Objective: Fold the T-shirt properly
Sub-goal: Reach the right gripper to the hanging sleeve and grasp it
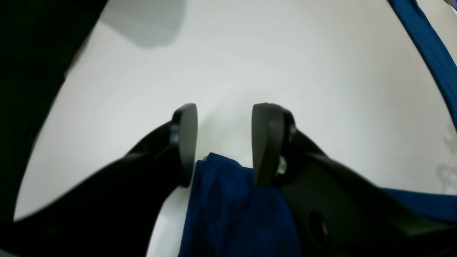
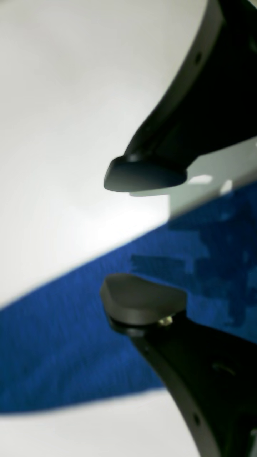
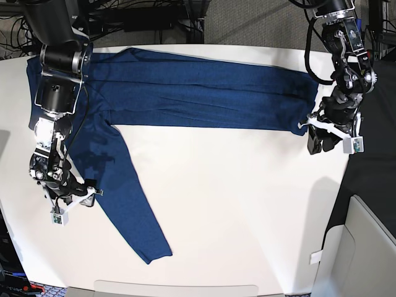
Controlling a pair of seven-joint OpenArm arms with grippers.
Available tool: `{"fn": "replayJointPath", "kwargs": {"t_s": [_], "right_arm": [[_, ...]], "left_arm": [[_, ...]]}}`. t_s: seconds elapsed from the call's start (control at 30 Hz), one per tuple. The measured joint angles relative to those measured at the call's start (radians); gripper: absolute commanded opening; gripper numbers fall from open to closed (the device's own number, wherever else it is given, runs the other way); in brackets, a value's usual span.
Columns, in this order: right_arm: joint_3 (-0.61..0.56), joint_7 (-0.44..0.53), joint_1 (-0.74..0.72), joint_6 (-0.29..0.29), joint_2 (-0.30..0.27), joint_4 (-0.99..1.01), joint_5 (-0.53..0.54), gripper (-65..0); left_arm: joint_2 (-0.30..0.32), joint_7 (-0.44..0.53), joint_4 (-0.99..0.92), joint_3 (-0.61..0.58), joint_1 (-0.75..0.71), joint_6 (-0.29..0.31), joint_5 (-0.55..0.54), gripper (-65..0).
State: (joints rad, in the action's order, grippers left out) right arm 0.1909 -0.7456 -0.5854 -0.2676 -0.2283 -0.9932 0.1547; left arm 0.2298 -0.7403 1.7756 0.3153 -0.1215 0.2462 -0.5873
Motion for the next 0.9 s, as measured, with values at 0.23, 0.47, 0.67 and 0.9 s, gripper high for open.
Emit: {"fn": "replayJointPath", "kwargs": {"t_s": [0.23, 0.47, 0.67, 0.9], "right_arm": [[0.0, 0.078, -0.016, 0.0, 0.002, 0.159, -0.05, -24.9], [0.0, 0.095, -0.006, -0.001, 0.017, 0.17, -0.051, -24.9], [0.0, 0.105, 0.007, -0.117, 0.02, 0.164, -0.051, -25.2], [0.0, 0.042, -0.001, -0.125, 0.042, 0.158, -0.047, -33.7]], "left_arm": [[0.0, -0.001, 0.0, 0.0, -0.001, 0.0, 0.0, -40.0], [0.0, 0.0, 0.0, -0.001, 0.0, 0.0, 0.0, -40.0], [0.0, 0.0, 0.0, -0.002, 0.0, 0.0, 0.0, -40.0], [0.0, -0.001, 0.0, -0.002, -0.001, 0.0, 0.0, -40.0]]}}
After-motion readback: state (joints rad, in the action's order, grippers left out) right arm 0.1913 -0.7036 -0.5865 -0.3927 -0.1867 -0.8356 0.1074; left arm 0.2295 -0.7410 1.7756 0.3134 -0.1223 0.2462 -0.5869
